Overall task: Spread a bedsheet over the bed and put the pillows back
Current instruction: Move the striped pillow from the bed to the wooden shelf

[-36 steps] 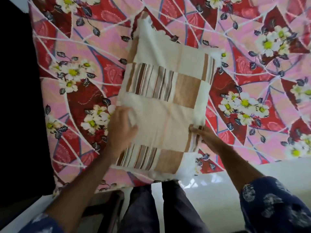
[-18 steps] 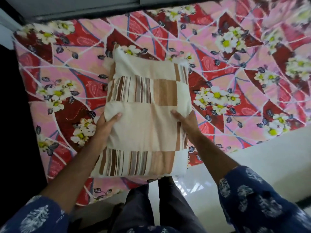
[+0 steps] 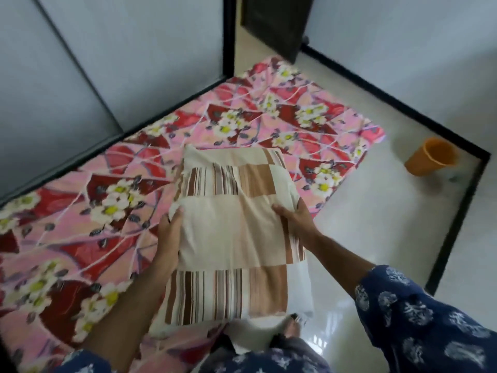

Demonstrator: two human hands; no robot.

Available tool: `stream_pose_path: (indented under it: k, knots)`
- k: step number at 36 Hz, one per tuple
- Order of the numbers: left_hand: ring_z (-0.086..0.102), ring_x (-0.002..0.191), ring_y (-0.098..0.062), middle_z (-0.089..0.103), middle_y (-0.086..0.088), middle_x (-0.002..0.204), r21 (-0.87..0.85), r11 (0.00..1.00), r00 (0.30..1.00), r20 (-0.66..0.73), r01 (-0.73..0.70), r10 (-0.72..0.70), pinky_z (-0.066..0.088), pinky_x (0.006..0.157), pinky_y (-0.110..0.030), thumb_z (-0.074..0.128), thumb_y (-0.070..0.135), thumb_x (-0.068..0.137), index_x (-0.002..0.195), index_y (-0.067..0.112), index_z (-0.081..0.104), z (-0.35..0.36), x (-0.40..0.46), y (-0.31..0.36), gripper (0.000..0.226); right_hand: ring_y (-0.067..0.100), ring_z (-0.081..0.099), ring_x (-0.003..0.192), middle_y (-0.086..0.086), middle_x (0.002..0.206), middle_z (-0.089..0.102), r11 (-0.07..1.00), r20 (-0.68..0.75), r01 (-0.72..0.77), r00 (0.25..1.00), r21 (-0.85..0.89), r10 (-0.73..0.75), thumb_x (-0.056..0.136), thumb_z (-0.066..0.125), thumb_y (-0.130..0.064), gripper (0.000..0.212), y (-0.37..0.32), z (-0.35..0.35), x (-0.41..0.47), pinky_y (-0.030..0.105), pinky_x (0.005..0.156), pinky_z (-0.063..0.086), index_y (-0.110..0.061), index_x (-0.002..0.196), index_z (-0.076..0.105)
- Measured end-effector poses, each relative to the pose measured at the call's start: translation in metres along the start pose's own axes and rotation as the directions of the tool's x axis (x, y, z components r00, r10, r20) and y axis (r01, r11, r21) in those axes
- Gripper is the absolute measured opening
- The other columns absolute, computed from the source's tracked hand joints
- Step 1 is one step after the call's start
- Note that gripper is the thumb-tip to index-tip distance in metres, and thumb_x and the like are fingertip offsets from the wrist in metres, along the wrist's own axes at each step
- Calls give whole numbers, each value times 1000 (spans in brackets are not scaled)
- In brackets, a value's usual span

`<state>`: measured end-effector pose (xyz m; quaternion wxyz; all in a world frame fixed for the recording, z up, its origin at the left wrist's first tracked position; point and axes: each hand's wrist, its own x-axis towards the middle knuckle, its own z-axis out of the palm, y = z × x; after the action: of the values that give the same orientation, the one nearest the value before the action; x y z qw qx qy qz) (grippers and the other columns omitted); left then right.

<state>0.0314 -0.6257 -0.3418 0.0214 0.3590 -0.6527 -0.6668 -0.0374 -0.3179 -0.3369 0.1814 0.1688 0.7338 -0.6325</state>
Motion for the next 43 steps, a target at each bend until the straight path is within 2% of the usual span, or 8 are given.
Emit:
stream_pose_path:
  k: [3,9,13,20,24,27,33,43]
  knots:
    - [52,126,-26,54,-3,139,69,997,999,37,-39,37,41,97,-36,50,54,99,148,18,47,59,-7,21,61,22,66,117,-3,128,67,998,-43,17,999,62,-15,62,91,-59,93,-5,-68,0,50,100,56,-29,138,48]
    - [57,122,-40,58,-22,134,167,977,980,166,-133,105,47,100,-50,54,57,96,141,1,48,203,-53,67,72,18,64,117,-4,132,63,986,-137,110,986,126,-93,74,85,-51,86,-26,-212,-22,42,101,55,-27,145,43]
    - [58,120,-47,60,-23,126,175,976,951,299,-130,73,49,101,-60,55,81,63,138,4,47,294,-59,80,107,21,62,117,-2,132,60,978,-239,140,966,155,-101,70,84,-57,88,-36,-302,-29,46,102,55,-25,142,44]
    - [58,118,-29,56,-6,131,216,908,822,535,-359,198,48,104,-45,77,48,81,142,14,38,442,-117,122,80,25,61,115,2,129,57,958,-353,195,929,212,-111,87,77,-43,59,-55,-425,-32,51,99,56,-25,132,42]
    - [50,121,-23,48,-3,137,198,864,737,627,-464,252,42,104,-39,71,31,94,151,15,29,526,-135,134,73,24,64,115,2,130,60,938,-435,233,894,256,-103,82,80,-48,66,-61,-484,-21,50,97,58,-31,134,43]
    - [55,116,-24,52,-4,131,167,849,694,664,-501,278,44,97,-37,71,25,94,149,12,31,590,-141,144,70,21,66,110,1,126,63,930,-512,259,854,261,-94,87,78,-40,62,-71,-524,-7,42,90,61,-25,136,43]
    - [59,117,-28,56,-8,132,117,839,605,745,-531,279,51,95,-40,73,25,92,145,10,34,717,-133,176,67,21,68,107,0,120,65,930,-635,263,771,257,-43,82,80,-46,56,-103,-619,42,47,93,60,-25,125,50]
    - [59,110,-20,56,-6,126,-27,803,416,845,-595,336,46,77,-16,75,19,90,141,6,37,920,-121,247,64,17,68,105,-4,118,68,913,-777,345,628,219,-51,83,81,-43,43,-165,-761,115,41,93,58,-31,114,55]
